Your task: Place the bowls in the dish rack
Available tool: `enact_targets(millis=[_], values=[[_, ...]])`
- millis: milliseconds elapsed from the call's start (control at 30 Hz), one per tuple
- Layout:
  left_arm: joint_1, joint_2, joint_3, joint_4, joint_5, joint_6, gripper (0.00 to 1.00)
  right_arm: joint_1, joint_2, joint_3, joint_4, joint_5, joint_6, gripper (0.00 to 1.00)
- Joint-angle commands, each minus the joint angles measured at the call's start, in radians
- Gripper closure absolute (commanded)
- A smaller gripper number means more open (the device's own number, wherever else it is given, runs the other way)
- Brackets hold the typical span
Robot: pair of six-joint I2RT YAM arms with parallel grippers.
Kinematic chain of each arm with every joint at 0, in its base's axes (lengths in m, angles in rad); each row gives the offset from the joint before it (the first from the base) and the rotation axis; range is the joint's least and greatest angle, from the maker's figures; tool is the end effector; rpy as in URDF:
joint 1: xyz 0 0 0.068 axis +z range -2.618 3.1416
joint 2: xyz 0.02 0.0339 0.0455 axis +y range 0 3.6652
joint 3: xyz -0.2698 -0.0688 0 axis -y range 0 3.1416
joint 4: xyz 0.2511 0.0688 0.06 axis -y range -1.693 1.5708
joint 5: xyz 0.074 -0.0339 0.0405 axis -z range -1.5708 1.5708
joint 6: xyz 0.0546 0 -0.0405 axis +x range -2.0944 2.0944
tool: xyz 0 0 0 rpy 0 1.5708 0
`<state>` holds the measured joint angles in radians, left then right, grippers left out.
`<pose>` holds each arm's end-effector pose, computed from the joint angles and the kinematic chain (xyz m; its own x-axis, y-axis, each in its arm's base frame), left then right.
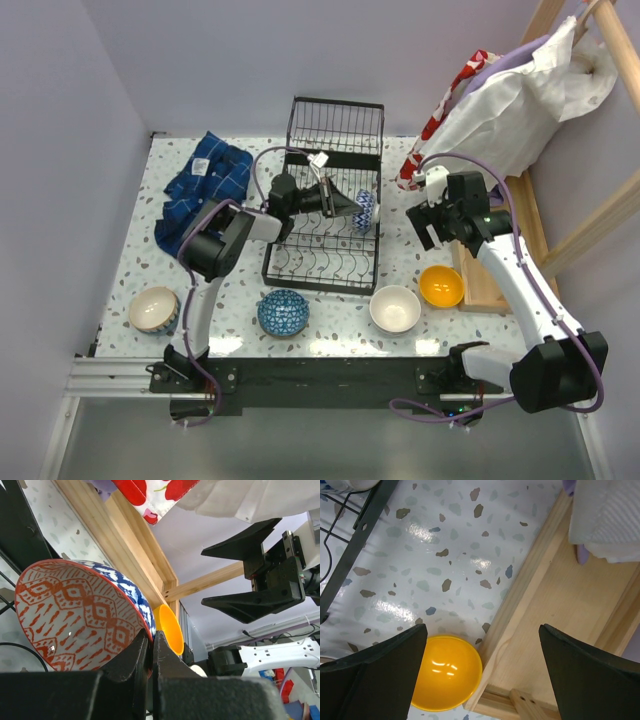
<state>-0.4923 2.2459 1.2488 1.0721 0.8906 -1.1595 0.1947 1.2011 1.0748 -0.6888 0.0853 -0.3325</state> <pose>0.4059 -0.2659 0.1539 -0.8723 -0.1863 -0.4521 0.4525 0.0426 -0.8907 0.2631 0.0471 0.2995 -0.6307 -0.4559 -0.6280 -0.3611 0.8887 -0.2825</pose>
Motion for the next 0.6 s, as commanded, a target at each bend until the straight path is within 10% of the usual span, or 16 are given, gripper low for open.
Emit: enact_targets(millis=[0,567], values=[[-0.012,0.029,-0.035,0.120,0.025,-0.066,1.00,-0.006,-0.020,0.020,-0.020,-0.013,0.010,0.01],[-0.029,0.093,-0.003,0.244,-0.036,-0.189,1.00,-0.008,0.064,0.126,-0.058,-0.033,-0.022,0.01]])
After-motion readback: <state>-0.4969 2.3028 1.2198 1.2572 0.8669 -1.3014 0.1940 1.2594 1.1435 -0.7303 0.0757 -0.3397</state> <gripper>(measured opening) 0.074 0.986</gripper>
